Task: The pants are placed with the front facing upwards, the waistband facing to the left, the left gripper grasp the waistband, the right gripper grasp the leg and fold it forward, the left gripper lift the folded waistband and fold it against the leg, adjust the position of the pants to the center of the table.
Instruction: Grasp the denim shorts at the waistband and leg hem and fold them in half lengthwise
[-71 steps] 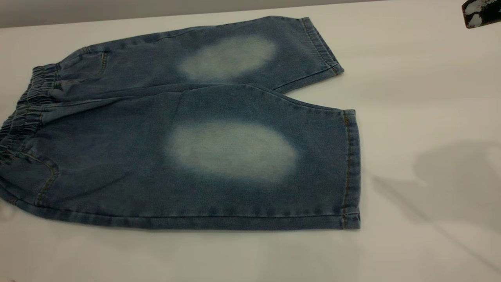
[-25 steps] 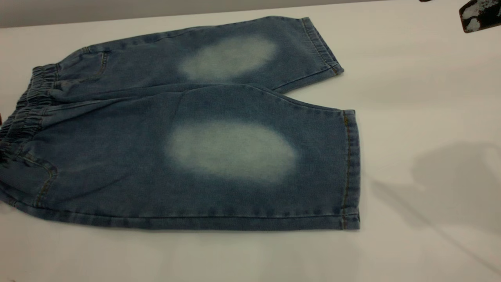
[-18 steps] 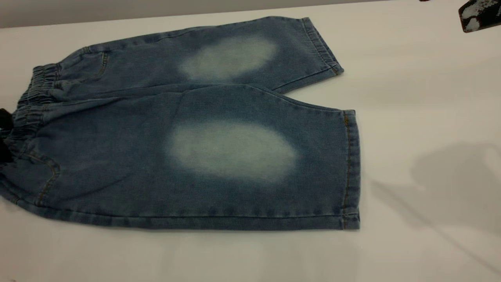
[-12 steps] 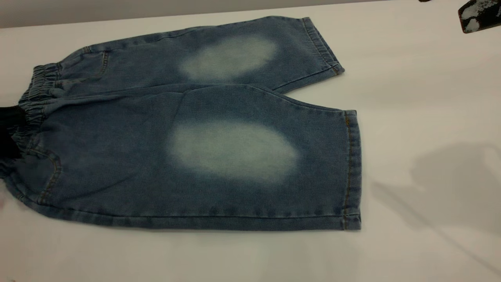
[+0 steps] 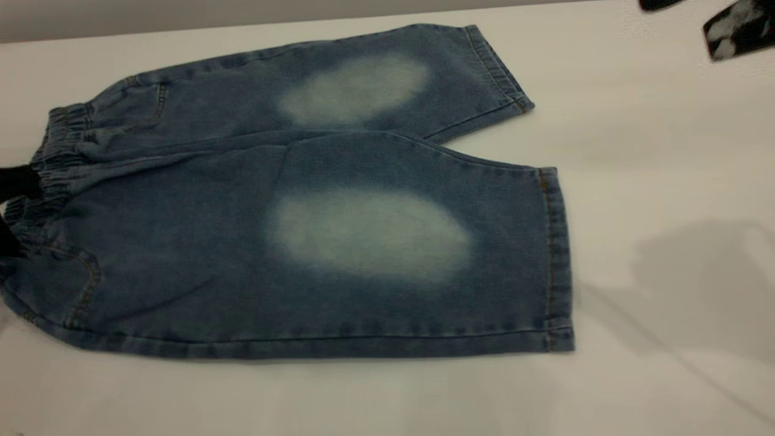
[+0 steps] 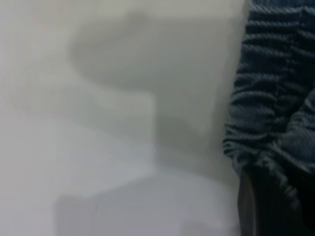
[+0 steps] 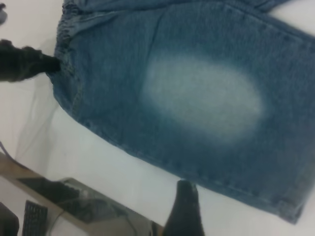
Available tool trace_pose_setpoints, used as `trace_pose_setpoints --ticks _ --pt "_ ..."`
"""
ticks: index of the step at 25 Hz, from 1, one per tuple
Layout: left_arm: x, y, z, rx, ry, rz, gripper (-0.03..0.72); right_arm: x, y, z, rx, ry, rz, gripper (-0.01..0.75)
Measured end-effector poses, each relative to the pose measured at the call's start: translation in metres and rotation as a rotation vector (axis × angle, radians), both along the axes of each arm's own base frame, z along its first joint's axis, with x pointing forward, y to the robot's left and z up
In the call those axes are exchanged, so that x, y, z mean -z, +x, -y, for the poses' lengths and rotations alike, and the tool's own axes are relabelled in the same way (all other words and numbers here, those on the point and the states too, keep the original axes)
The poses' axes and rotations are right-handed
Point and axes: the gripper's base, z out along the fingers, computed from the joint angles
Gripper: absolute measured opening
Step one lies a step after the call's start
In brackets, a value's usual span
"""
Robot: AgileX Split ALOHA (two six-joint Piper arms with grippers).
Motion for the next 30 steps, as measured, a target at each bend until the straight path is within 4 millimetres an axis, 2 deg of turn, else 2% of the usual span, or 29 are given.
trace_pose_setpoints --ticks 3,10,25,30 --pt "-0.017 0.002 0.0 0.006 0.009 0.045 0.111 0.014 0.0 -0.005 -0.017 -0.006 -0.056 0.533" --pt "-0.05 0.0 0.001 0.029 0.025 0.109 0.111 0.053 0.0 -0.003 -0.013 -0.056 -0.167 0.533" --pt "-0.052 0.0 0.0 0.027 0.025 0.114 0.111 0.136 0.009 -0.006 -0.041 -0.046 -0.331 0.533" --pt "-0.052 0.0 0.0 0.027 0.025 0.114 0.111 0.156 0.008 -0.011 -0.081 0.002 -0.359 0.533"
